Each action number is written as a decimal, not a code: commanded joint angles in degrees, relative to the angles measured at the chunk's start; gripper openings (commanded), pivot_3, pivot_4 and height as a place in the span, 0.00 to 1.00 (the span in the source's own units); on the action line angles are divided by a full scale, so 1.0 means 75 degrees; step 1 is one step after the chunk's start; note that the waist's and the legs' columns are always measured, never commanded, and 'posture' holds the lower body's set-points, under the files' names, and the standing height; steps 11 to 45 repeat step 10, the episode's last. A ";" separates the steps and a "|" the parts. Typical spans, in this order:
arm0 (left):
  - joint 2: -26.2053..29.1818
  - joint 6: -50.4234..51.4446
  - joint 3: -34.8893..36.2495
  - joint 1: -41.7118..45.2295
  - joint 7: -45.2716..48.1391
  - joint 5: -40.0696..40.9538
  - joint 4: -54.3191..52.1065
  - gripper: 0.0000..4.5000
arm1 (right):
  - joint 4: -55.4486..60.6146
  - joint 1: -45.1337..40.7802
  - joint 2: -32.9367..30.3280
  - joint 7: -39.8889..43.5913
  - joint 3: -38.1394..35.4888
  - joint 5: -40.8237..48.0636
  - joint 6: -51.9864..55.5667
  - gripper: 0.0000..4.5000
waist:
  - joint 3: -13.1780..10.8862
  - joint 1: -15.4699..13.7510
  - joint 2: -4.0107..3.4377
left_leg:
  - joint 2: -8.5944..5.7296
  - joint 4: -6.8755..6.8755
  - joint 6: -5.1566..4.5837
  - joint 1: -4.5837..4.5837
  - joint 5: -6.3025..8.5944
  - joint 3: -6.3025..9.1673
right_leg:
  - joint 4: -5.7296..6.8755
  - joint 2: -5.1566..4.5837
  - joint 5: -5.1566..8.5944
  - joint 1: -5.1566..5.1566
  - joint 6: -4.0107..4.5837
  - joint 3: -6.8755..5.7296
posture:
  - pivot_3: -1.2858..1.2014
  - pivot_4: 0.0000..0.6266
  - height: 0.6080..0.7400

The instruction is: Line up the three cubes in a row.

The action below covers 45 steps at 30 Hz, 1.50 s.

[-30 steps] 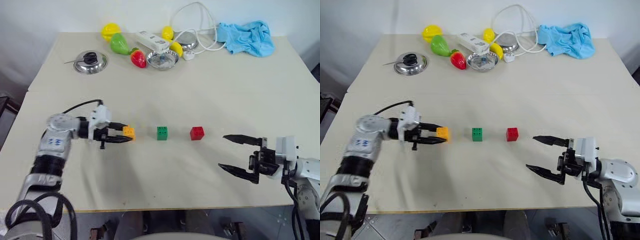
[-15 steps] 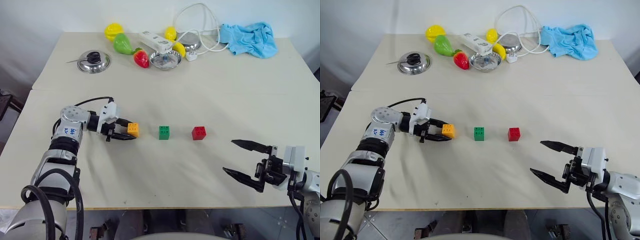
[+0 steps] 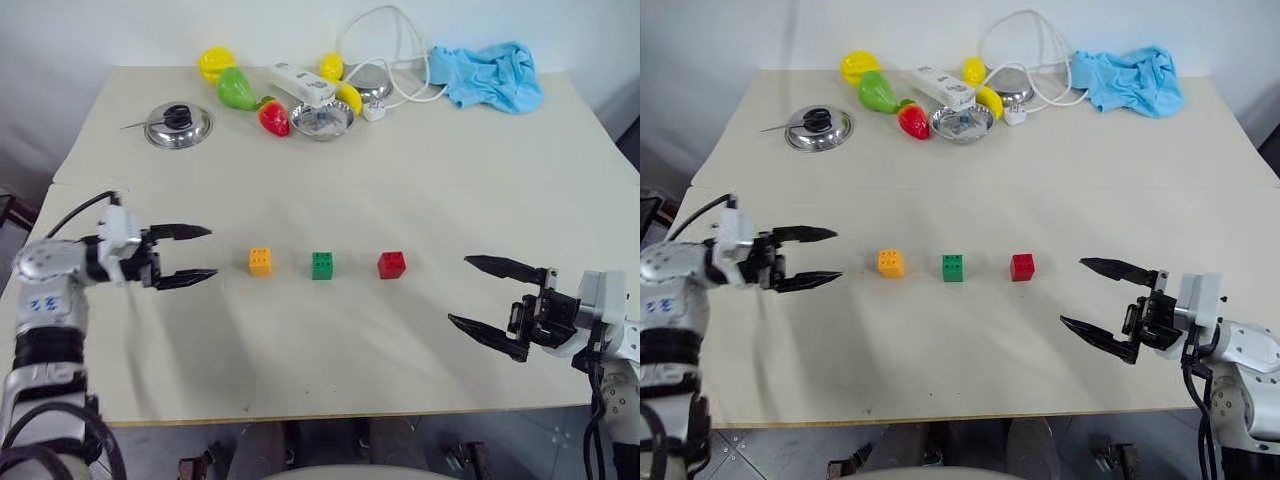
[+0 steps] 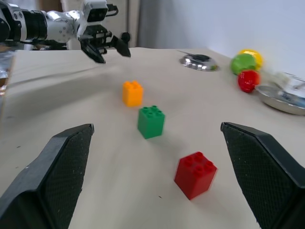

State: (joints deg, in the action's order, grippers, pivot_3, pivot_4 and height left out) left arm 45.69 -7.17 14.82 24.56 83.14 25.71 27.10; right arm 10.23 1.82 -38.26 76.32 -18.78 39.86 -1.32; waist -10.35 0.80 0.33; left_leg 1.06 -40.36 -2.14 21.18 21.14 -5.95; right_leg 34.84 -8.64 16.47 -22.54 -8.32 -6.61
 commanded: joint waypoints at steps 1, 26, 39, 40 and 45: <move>0.0310 0.0429 0.0449 -0.0490 -0.0441 0.0211 -0.0818 0.82 | -0.0511 -0.0357 -0.0232 0.0657 0.0039 -0.0122 -0.0400 1.00 | 0.0000 -0.0074 -0.0001 | -0.0002 -0.0001 -0.0001 -0.0002 0.0000 0.0001 | 0.0002 -0.0003 0.0000 0.0001 -0.0001 0.0000 | 0.52 0.24 1.00; 0.0353 0.0420 0.0712 -0.1624 -0.0809 0.0287 -0.1694 0.82 | -0.2334 -0.1463 -0.0610 0.1830 0.0319 -0.0443 -0.0721 1.00 | 0.0001 -0.0102 -0.0006 | -0.0001 0.0000 0.0000 0.0000 0.0000 0.0006 | 0.0004 -0.0002 0.0001 -0.0001 0.0003 -0.0005 | 0.52 0.24 1.00; 0.0353 0.0420 0.0712 -0.1624 -0.0809 0.0287 -0.1694 0.82 | -0.2334 -0.1463 -0.0610 0.1830 0.0319 -0.0443 -0.0721 1.00 | 0.0001 -0.0102 -0.0006 | -0.0001 0.0000 0.0000 0.0000 0.0000 0.0006 | 0.0004 -0.0002 0.0001 -0.0001 0.0003 -0.0005 | 0.52 0.24 1.00; 0.0353 0.0420 0.0712 -0.1624 -0.0809 0.0287 -0.1694 0.82 | -0.2334 -0.1463 -0.0610 0.1830 0.0319 -0.0443 -0.0721 1.00 | 0.0001 -0.0102 -0.0006 | -0.0001 0.0000 0.0000 0.0000 0.0000 0.0006 | 0.0004 -0.0002 0.0001 -0.0001 0.0003 -0.0005 | 0.52 0.24 1.00; 0.0353 0.0420 0.0712 -0.1624 -0.0809 0.0287 -0.1694 0.82 | -0.2334 -0.1463 -0.0610 0.1830 0.0319 -0.0443 -0.0721 1.00 | 0.0001 -0.0102 -0.0006 | -0.0001 0.0000 0.0000 0.0000 0.0000 0.0006 | 0.0004 -0.0002 0.0001 -0.0001 0.0003 -0.0005 | 0.52 0.24 1.00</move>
